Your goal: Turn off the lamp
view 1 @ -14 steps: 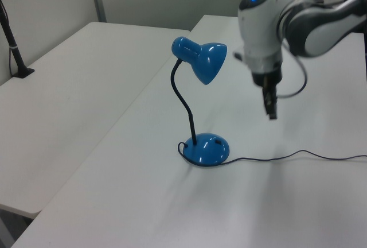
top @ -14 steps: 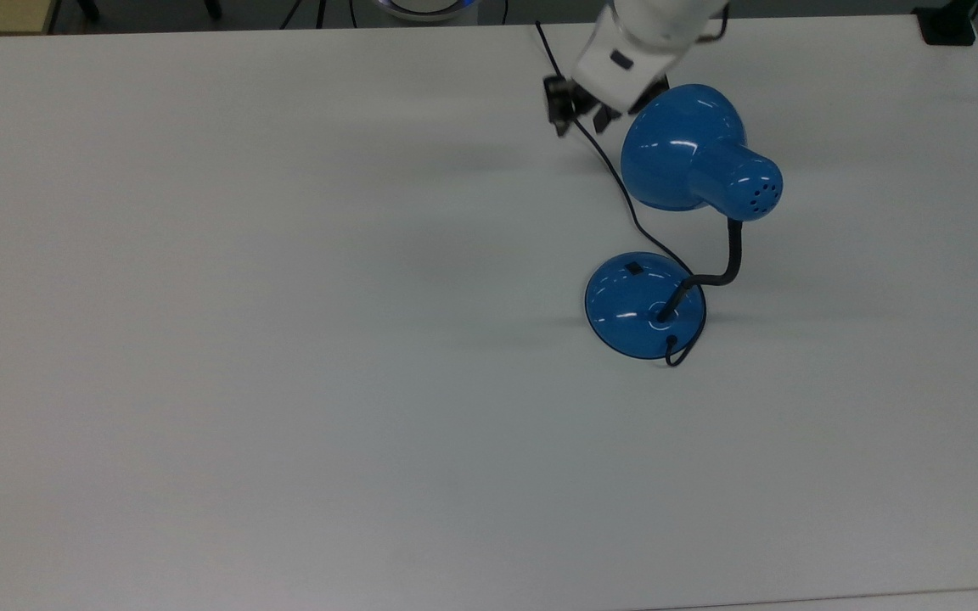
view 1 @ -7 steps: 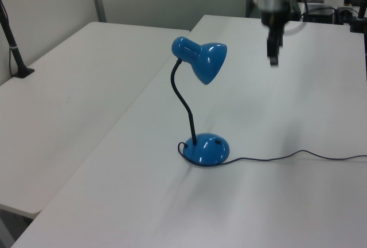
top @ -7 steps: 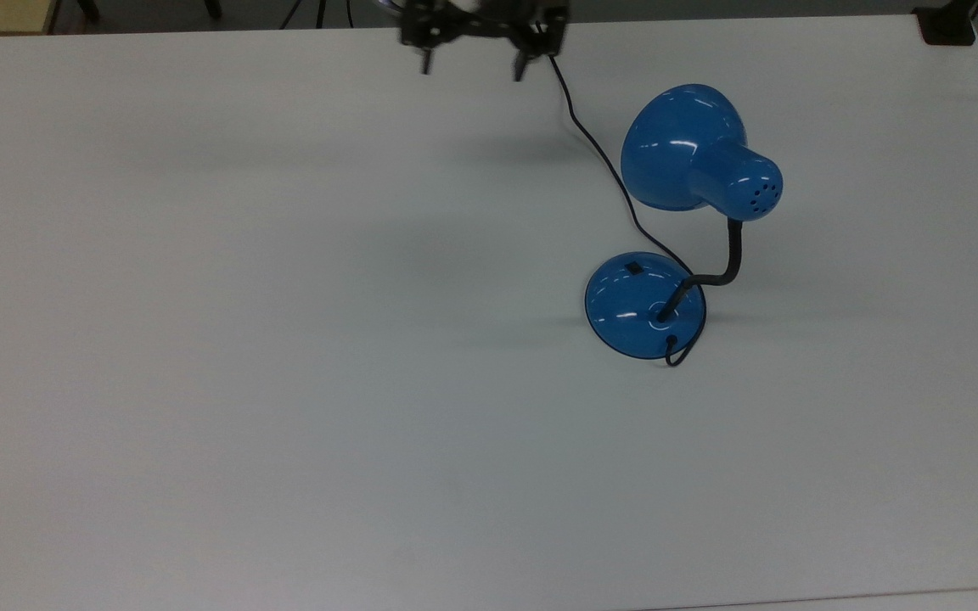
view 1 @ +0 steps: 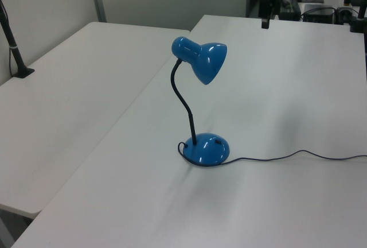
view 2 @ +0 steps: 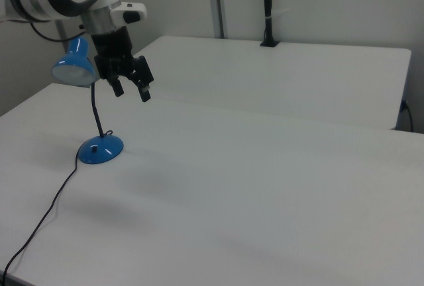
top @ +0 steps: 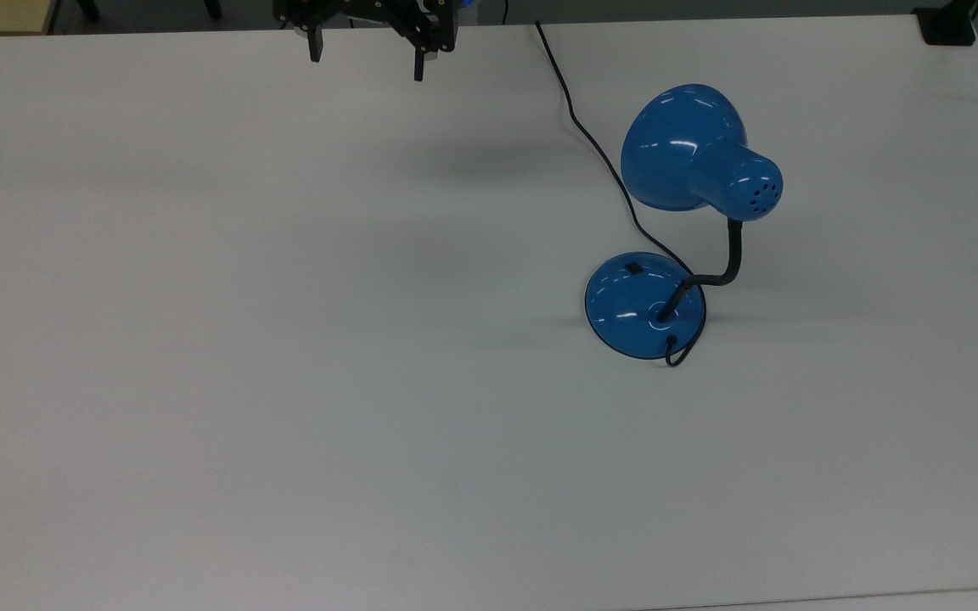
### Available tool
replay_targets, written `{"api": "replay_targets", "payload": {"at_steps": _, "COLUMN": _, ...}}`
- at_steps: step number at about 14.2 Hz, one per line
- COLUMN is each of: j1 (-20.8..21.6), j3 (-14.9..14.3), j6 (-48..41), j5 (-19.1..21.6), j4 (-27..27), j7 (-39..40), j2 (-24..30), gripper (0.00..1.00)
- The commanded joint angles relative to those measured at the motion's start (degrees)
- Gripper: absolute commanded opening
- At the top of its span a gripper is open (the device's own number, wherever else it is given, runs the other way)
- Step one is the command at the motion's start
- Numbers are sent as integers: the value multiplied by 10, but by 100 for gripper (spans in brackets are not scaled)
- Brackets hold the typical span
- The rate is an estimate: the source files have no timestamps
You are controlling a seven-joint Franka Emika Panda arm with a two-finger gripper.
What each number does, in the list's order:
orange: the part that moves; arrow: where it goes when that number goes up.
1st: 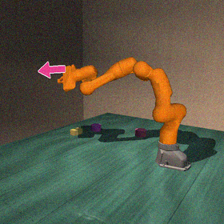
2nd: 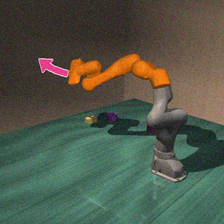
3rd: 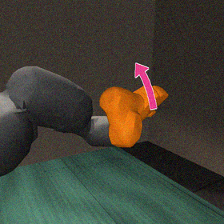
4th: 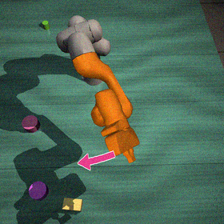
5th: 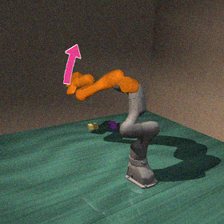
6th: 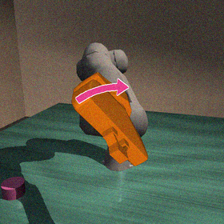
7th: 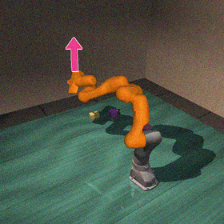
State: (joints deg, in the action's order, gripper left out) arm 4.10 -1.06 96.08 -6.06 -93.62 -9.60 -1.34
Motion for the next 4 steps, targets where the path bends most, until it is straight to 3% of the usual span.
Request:
{"api": "replay_targets", "payload": {"at_steps": 1, "j1": -11, "j3": -11, "j6": -2, "j5": 43, "j4": 35, "j7": 19, "j2": -20, "gripper": 100}}
{"api": "replay_targets", "payload": {"at_steps": 4, "j1": -12, "j3": -11, "j6": 1, "j5": 47, "j4": 36, "j7": 36, "j2": -23, "gripper": 100}}
